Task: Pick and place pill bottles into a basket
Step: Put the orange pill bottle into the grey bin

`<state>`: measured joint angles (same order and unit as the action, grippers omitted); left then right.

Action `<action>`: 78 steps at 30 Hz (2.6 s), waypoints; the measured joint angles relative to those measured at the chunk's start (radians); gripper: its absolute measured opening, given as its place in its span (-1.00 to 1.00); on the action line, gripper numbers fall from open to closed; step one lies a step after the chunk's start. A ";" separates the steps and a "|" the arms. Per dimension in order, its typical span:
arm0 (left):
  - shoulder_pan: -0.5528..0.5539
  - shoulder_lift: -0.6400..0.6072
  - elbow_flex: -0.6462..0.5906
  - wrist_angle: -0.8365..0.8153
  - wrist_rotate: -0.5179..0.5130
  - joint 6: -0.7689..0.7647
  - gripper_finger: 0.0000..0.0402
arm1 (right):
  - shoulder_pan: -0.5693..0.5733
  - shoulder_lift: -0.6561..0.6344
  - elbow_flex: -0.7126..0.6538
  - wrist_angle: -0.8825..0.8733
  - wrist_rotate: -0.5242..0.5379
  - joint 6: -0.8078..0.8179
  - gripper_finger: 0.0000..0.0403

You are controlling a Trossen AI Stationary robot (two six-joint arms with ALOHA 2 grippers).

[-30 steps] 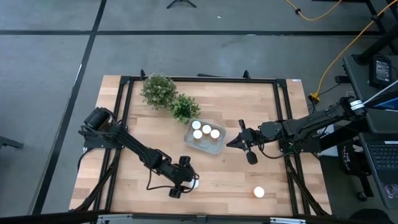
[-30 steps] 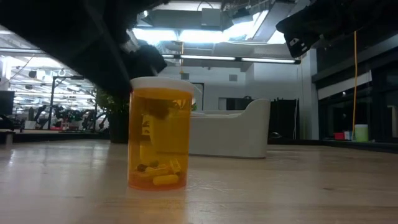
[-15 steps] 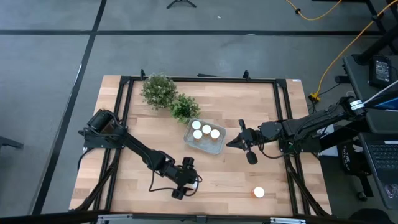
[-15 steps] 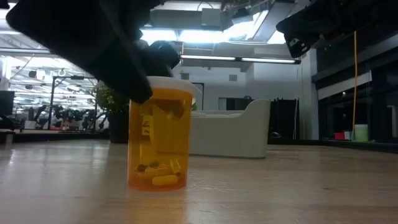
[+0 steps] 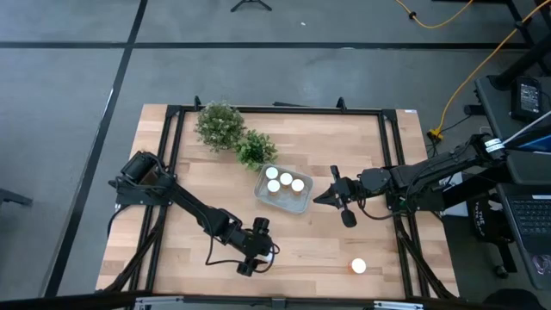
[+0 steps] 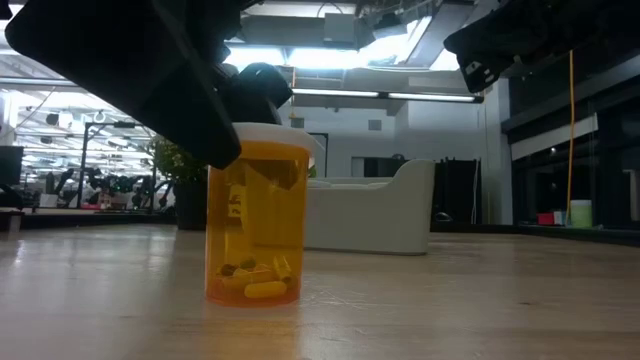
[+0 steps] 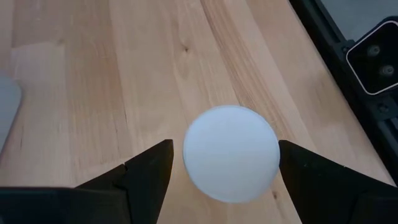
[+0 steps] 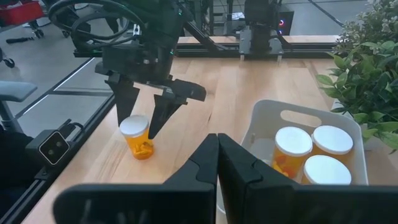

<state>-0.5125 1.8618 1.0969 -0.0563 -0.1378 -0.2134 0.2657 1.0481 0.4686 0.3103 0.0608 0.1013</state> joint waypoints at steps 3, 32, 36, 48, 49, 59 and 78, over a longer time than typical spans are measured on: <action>0.000 0.000 0.000 0.000 0.000 0.000 0.40 | 0.000 0.000 0.000 0.000 0.000 0.000 -0.95; 0.003 -0.074 0.000 -0.093 0.082 0.105 0.07 | 0.000 0.000 0.000 -0.001 -0.001 0.002 -0.95; 0.011 -0.145 0.000 -0.162 0.080 0.123 0.07 | 0.000 0.000 0.000 -0.001 -0.001 0.001 -0.95; 0.076 -0.334 0.000 -0.290 0.066 0.217 0.07 | 0.000 0.000 0.000 -0.001 -0.001 -0.003 -0.95; 0.086 -0.345 0.000 -0.291 0.070 0.218 0.07 | 0.000 0.000 0.000 -0.001 -0.001 -0.003 -0.95; 0.236 -0.395 0.000 -0.293 0.109 0.313 0.07 | 0.000 0.000 0.000 0.032 -0.001 -0.007 -0.95; 0.449 -0.394 0.000 -0.225 0.234 0.425 0.07 | 0.000 0.000 0.000 0.028 0.000 -0.080 -0.95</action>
<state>-0.0640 1.4676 1.0969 -0.2813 0.0966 0.2119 0.2653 1.0477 0.4686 0.3386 0.0605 0.0211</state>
